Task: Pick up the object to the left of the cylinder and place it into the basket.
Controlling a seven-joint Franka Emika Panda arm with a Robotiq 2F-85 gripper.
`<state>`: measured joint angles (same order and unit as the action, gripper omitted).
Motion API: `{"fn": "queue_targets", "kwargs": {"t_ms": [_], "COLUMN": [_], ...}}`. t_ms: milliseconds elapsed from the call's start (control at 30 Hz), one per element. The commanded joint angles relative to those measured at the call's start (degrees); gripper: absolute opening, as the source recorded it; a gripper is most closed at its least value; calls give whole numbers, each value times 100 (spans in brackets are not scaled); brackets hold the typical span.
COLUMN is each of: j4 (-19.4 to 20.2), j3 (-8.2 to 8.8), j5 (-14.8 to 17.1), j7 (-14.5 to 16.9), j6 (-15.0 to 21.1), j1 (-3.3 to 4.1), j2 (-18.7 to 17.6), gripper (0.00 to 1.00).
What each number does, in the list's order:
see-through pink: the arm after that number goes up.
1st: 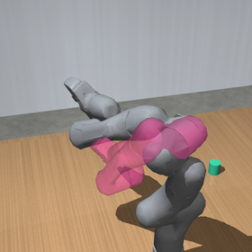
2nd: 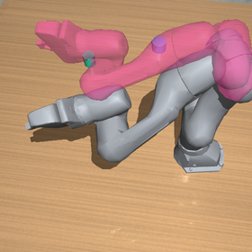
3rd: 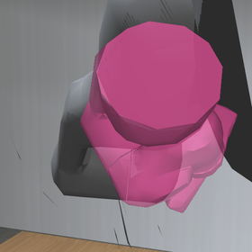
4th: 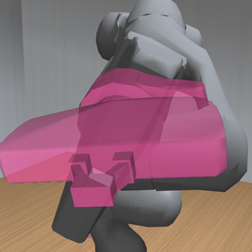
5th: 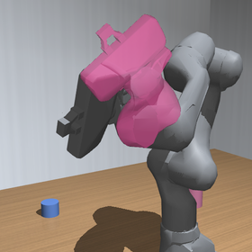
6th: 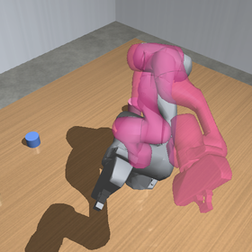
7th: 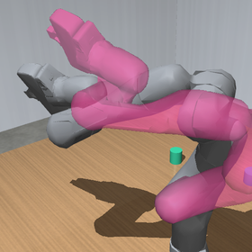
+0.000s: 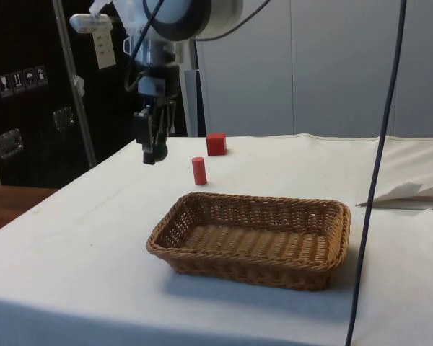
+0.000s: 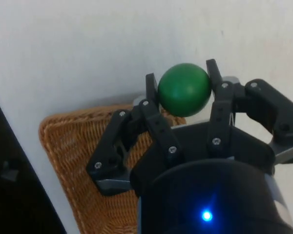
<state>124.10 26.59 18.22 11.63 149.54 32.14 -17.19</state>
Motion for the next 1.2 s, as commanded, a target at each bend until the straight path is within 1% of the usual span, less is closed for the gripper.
{"fn": "queue_targets", "kwargs": {"t_ms": [0,33,233,267,300,333,400,500,533,567,600,800,833,867,900,1100,1133,1167], "j4": [52,109,264,201,298,332,430,521,476,556,619,791,751,819,882,1117,1083,1157], "j3": [63,52,-23,-86,-40,-63,-126,-189,-241,-206,-252,-361,-407,-378,-418,-561,-596,-579], "j5": [-138,-241,-510,-355,-567,-619,-773,-917,-779,-963,-1049,-1249,-1100,-1278,-1352,-1570,-1432,-1593], "j7": [-120,-206,-430,-286,-481,-521,-653,-773,-647,-808,-877,-1049,-911,-1071,-1134,-1329,-1203,-1352], "j6": [11,17,34,0,34,40,46,52,6,52,57,63,11,63,69,97,29,109], "j1": [69,92,126,52,132,138,132,126,69,132,126,126,74,120,120,103,74,109], "j2": [34,103,304,264,344,384,504,613,590,647,716,900,882,928,991,1186,1180,1209], "gripper": [0,0,0,0,0,0,0,0,0,0,0,0,0,0,0,0,0,0]}}
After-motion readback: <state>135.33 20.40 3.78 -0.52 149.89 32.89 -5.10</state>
